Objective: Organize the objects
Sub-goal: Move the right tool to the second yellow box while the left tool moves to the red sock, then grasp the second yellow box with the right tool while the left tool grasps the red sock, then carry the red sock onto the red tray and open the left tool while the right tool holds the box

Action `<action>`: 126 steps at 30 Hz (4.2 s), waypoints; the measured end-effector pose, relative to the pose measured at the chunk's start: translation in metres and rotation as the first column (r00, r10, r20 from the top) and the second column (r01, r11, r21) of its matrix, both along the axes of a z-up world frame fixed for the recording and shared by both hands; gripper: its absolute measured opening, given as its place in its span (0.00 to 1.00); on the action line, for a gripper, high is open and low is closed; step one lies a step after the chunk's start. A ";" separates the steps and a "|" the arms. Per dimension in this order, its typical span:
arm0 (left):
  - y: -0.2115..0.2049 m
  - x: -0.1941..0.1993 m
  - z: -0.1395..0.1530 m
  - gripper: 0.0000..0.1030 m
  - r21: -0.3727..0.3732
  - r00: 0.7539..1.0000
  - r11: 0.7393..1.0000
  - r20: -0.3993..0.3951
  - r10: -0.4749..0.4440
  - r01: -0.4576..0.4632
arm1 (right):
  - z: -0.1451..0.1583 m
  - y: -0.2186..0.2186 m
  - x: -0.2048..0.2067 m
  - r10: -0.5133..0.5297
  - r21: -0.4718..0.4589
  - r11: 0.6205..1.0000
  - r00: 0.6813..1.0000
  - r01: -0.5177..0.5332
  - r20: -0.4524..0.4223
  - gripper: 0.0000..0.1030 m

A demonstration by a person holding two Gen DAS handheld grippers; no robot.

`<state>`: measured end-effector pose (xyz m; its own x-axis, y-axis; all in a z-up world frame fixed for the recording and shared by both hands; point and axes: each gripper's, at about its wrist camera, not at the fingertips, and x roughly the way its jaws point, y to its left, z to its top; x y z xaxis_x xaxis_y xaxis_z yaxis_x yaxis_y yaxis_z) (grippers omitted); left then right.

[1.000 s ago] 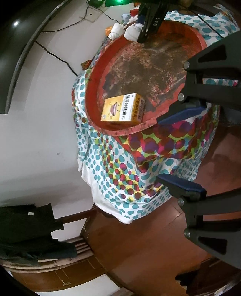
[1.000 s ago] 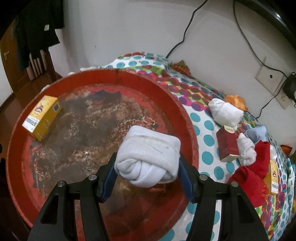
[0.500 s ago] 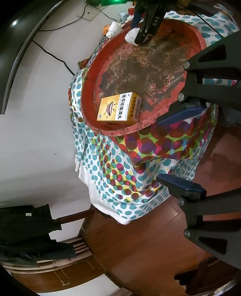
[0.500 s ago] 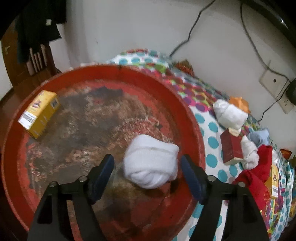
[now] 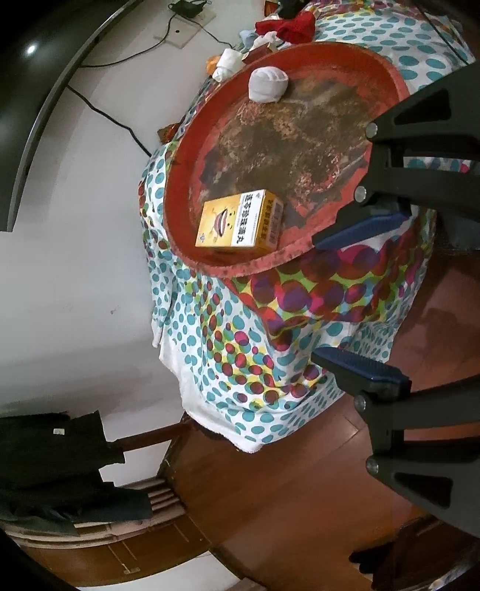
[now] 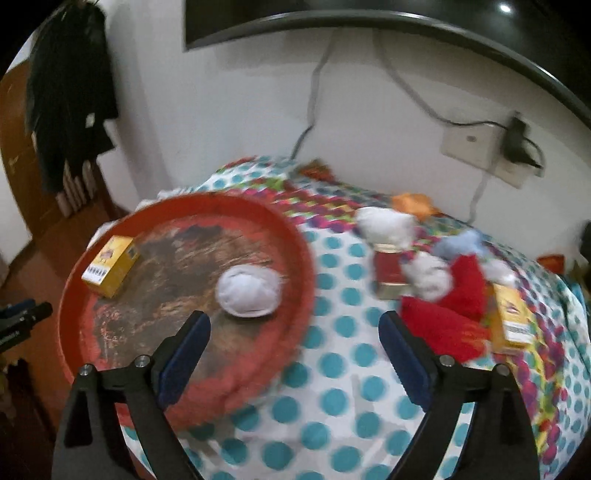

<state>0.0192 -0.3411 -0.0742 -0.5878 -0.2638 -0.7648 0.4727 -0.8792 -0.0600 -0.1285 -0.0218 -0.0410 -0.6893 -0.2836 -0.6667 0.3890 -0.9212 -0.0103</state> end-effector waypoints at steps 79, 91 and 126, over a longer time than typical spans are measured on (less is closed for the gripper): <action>0.392 -0.227 -0.039 0.41 -0.228 0.555 0.513 0.193 -0.809 0.828 | -0.079 0.227 -0.097 -0.256 0.072 0.966 0.951 0.247 0.172 0.61; 0.381 -0.178 -0.030 0.36 -0.206 0.682 0.654 0.115 -0.722 0.728 | -0.079 0.228 -0.097 -0.257 0.075 0.966 0.951 0.247 0.171 0.61; 0.348 -0.091 -0.017 0.36 -0.154 0.816 0.805 0.019 -0.577 0.573 | -0.079 0.227 -0.097 -0.260 0.075 0.965 0.950 0.251 0.170 0.61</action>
